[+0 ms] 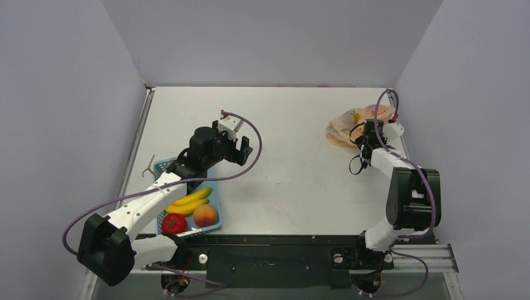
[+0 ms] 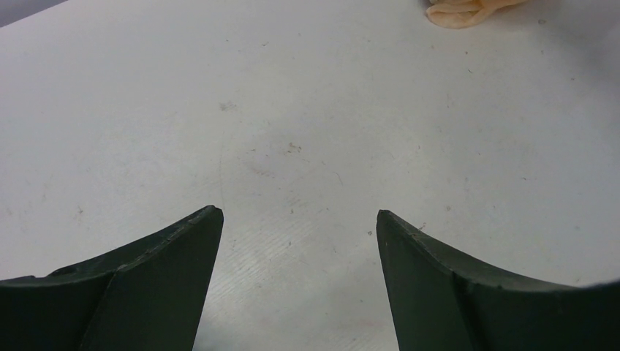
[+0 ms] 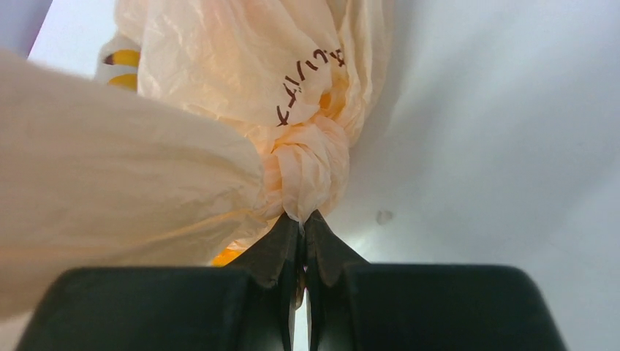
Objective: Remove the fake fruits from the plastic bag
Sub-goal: Move the plastic bag to the center of the board.
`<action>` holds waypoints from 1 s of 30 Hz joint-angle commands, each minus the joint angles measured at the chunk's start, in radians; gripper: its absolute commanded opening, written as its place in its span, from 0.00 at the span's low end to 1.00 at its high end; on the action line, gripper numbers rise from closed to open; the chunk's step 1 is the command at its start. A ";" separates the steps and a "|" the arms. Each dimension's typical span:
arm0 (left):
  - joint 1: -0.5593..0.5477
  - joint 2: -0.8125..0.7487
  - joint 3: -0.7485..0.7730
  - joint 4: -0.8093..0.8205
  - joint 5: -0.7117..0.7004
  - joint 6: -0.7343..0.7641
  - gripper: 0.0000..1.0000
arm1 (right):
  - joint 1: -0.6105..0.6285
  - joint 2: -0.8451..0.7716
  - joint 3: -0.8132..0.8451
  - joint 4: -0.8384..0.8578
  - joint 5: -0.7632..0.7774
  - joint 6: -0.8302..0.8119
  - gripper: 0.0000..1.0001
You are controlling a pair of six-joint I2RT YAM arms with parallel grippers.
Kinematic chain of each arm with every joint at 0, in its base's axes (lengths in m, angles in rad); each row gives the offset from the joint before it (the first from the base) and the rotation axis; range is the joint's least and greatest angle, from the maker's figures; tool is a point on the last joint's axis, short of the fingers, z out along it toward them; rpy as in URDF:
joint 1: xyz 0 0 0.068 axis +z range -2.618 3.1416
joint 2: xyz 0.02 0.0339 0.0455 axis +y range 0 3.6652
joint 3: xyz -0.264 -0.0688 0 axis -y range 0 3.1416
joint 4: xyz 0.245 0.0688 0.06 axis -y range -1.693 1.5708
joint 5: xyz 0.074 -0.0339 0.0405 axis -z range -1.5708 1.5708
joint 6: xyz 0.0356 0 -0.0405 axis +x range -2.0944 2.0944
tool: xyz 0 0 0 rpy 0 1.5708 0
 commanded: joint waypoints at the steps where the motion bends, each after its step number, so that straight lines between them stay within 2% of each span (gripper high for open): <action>1: -0.036 -0.005 0.064 -0.001 -0.019 0.043 0.75 | 0.041 -0.186 -0.059 -0.069 0.076 -0.074 0.00; 12: -0.063 -0.045 0.068 0.011 -0.003 -0.018 0.74 | 0.265 -0.628 -0.263 -0.225 0.176 -0.192 0.00; 18: -0.130 -0.076 0.063 0.006 0.013 -0.036 0.74 | 0.364 -0.775 -0.235 -0.415 0.125 -0.257 0.00; 21: -0.192 -0.062 0.063 0.004 0.013 -0.027 0.74 | 0.456 -0.804 -0.189 -0.477 0.054 -0.264 0.00; 23: -0.229 -0.040 0.075 -0.010 0.013 -0.025 0.74 | 0.537 -0.811 -0.147 -0.523 0.070 -0.261 0.00; 30: -0.309 0.035 0.094 0.001 0.075 -0.071 0.74 | 0.778 -0.712 -0.057 -0.571 0.024 -0.218 0.00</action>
